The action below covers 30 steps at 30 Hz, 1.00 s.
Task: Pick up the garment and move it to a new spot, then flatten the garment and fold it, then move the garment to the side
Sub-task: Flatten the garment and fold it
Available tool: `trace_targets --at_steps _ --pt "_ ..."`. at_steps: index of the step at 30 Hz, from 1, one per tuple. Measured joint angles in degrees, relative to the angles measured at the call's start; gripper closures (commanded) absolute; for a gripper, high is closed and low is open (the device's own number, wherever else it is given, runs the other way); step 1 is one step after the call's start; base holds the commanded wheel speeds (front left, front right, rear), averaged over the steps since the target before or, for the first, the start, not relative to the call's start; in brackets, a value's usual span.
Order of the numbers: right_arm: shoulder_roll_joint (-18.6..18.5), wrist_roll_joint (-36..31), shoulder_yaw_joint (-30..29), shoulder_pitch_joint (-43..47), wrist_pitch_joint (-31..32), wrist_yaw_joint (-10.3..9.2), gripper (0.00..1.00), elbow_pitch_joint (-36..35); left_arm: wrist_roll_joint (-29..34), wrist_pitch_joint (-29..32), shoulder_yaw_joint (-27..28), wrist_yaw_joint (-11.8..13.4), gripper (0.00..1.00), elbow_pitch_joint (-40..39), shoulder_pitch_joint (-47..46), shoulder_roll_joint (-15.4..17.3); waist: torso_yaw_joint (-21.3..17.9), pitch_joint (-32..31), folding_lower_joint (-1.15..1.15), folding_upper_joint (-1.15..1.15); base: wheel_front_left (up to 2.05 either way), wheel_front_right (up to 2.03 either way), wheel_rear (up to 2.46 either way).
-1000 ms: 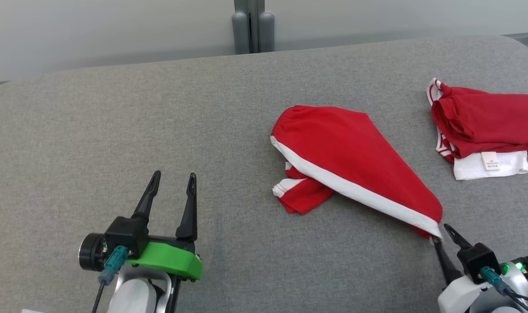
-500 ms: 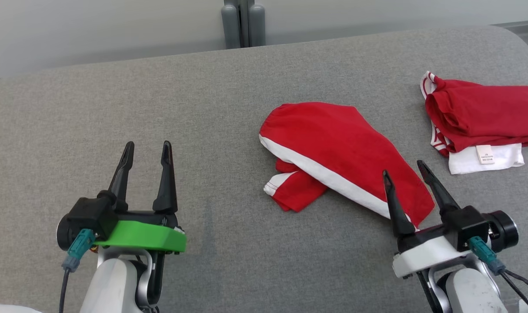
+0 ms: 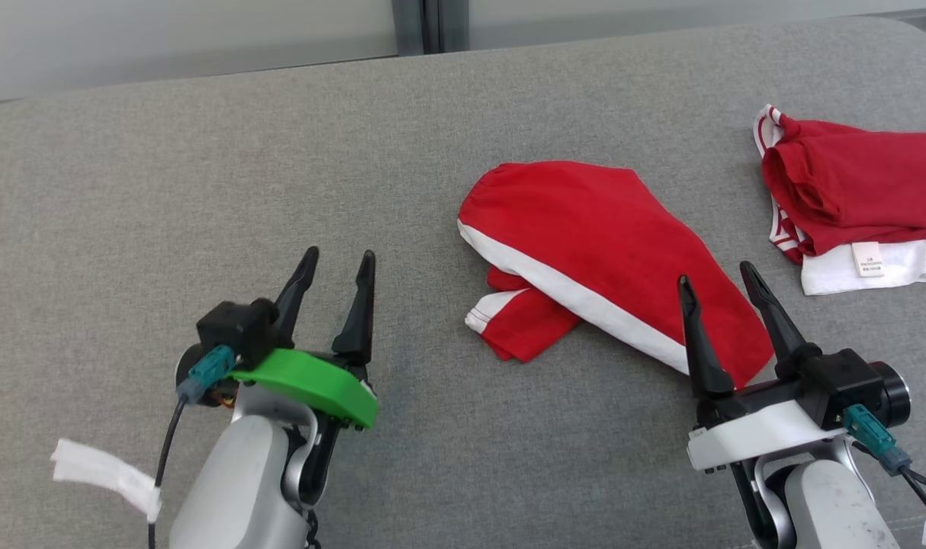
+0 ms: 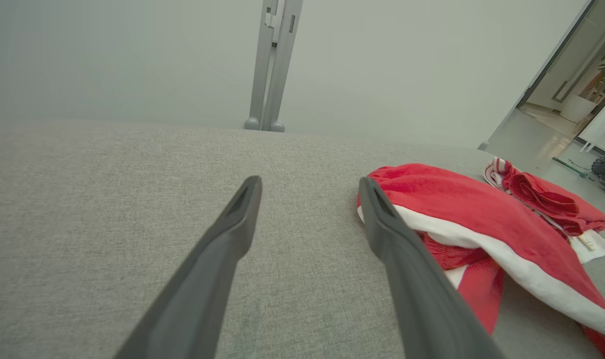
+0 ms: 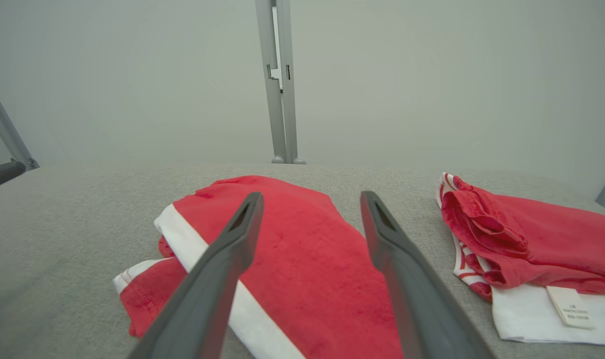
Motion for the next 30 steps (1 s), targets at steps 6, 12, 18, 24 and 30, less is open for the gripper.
trace_targets --at_steps 6,12,18,24,30 --pt "-0.01 0.01 0.04 -1.18 0.00 0.00 0.00 -0.47 -8.86 7.76 -8.32 -0.23 0.00 4.55 -8.11 1.56 -1.15 2.21 0.00 0.00 0.00 0.00 0.00" --pt "0.01 0.10 0.71 -2.27 0.00 0.00 0.00 -0.67 -16.95 12.82 -13.35 -0.23 0.00 8.04 -14.80 2.67 -3.44 4.50 0.00 0.00 0.00 0.00 0.00" --pt "-0.01 0.24 0.53 -3.15 0.00 0.00 0.00 -1.31 -19.34 13.48 -14.85 -0.23 0.00 14.40 -19.32 3.80 -6.07 6.64 0.00 0.00 0.00 0.00 0.00" --pt "-0.01 0.66 0.55 -3.16 0.00 0.00 0.00 -1.35 -21.79 14.30 -16.66 -0.23 0.00 18.27 -21.50 3.38 -7.89 8.02 0.00 0.00 0.00 0.00 0.00" --pt "0.00 0.66 0.81 -3.24 0.00 0.00 0.00 -1.15 -24.96 14.73 -18.41 -0.23 0.00 19.46 -22.62 3.31 -8.77 8.66 0.00 0.00 0.00 0.00 0.00"
